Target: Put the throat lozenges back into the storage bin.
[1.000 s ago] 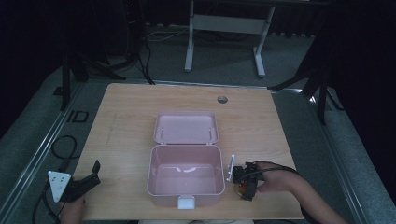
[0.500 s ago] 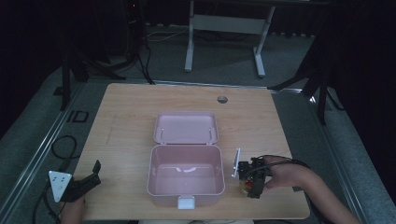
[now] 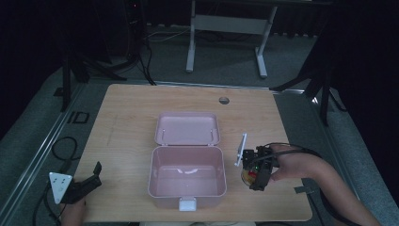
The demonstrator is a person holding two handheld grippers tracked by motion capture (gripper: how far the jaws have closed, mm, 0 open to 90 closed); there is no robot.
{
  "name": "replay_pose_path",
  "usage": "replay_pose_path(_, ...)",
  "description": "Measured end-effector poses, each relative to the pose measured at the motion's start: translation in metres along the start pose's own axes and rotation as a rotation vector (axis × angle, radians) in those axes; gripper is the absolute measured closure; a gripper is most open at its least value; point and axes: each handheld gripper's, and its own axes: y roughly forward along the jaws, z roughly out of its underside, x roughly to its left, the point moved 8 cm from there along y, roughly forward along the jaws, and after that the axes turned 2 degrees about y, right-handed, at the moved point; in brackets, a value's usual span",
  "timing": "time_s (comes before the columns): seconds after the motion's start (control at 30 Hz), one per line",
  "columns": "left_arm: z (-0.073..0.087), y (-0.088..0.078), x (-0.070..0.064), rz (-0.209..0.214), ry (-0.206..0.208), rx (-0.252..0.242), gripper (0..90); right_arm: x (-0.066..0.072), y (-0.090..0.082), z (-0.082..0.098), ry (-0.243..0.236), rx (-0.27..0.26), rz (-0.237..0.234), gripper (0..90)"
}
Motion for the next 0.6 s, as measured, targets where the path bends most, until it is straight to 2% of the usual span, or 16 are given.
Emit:
replay_pose_path(0.07,0.000,0.000,0.000,0.000,0.000,0.000,0.9,-0.001,-0.014,-0.005,-0.006,-0.008,0.017,20.2)
replay_pose_path(0.17,0.000,0.000,0.000,-0.001,0.000,0.001,0.9,0.001,-0.022,-0.010,-0.016,-0.016,0.016,20.2)
replay_pose_path(0.2,0.000,0.000,0.000,-0.001,-0.001,0.001,0.9,0.004,-0.030,-0.016,-0.031,-0.024,0.013,20.2)
replay_pose_path(0.27,0.000,0.000,0.000,0.000,-0.001,0.002,0.9,0.004,-0.032,-0.020,-0.040,-0.024,0.014,20.2)
replay_pose_path(0.3,0.000,0.000,0.000,0.001,-0.001,0.002,0.9,0.006,-0.037,-0.029,-0.059,-0.022,0.025,20.2)
replay_pose_path(0.4,0.000,0.000,0.000,0.002,-0.002,0.002,0.9,0.009,-0.040,-0.036,-0.078,-0.027,0.021,20.2)
replay_pose_path(0.43,0.000,0.000,0.000,0.001,-0.003,0.001,0.9,0.012,-0.042,-0.046,-0.094,-0.032,0.016,20.2)
replay_pose_path(0.53,0.000,0.000,0.000,0.002,-0.004,0.001,0.9,0.015,-0.042,-0.054,-0.117,-0.031,0.010,20.2)
replay_pose_path(0.6,0.000,0.000,0.000,0.005,-0.004,0.000,0.9,0.018,-0.040,-0.067,-0.139,-0.028,0.003,20.2)
